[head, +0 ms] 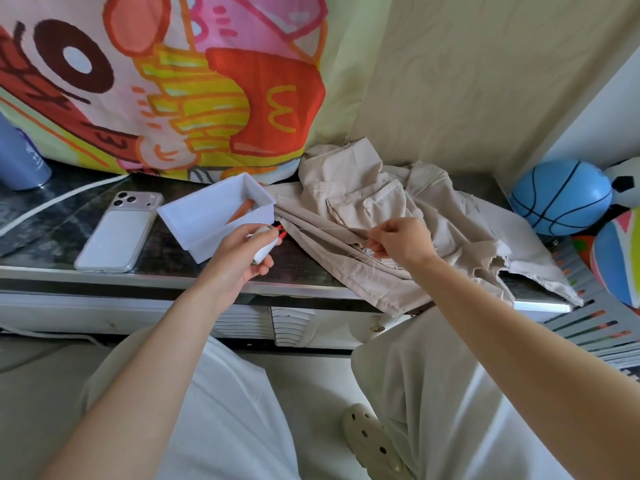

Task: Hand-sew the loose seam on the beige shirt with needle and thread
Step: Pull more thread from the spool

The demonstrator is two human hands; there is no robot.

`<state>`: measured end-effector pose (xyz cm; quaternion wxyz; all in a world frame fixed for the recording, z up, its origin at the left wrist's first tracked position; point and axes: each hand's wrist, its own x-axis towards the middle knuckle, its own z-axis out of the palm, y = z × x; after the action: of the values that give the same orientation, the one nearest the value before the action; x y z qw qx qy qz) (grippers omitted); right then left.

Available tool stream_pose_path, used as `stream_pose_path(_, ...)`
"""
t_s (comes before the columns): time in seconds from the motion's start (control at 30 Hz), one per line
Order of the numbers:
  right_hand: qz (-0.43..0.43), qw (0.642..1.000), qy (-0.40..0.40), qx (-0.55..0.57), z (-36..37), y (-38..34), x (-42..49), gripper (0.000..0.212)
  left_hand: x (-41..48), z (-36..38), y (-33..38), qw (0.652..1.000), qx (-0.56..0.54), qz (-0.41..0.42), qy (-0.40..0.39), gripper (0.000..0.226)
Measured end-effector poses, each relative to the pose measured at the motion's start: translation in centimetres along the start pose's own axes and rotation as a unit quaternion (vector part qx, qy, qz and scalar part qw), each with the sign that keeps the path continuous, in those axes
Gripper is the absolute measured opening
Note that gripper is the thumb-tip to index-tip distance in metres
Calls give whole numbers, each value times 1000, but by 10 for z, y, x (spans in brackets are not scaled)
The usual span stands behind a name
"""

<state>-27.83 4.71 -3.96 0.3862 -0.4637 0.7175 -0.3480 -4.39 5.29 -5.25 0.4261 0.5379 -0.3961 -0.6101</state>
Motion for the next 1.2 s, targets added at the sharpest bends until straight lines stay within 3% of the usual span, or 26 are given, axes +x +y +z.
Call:
stream_pose_path(0.27,7,999,3,-36,-2,11,0,15,7,-4,-2,995,-12,27,91,6)
stream_pose_path(0.43,-81,996,-33,-35,11,-1,-19,43,6,-3,-2,995,46,43,73,17)
stream_pose_path(0.57,-132,985,-111,10,26,-19,-36,43,4,0,1,996,55,41,54,21)
stream_pose_path(0.73,-54,967,-212,129,53,-35,-40,49,1,4,2,997,62,43,11,23)
stream_pose_path(1.03,-5,958,-256,128,72,-35,-32,17,-7,2,9,998,15,-4,-61,17)
stream_pose_path(1.2,8,962,-253,105,77,-30,-30,16,-10,-6,7,992,78,-6,-104,10)
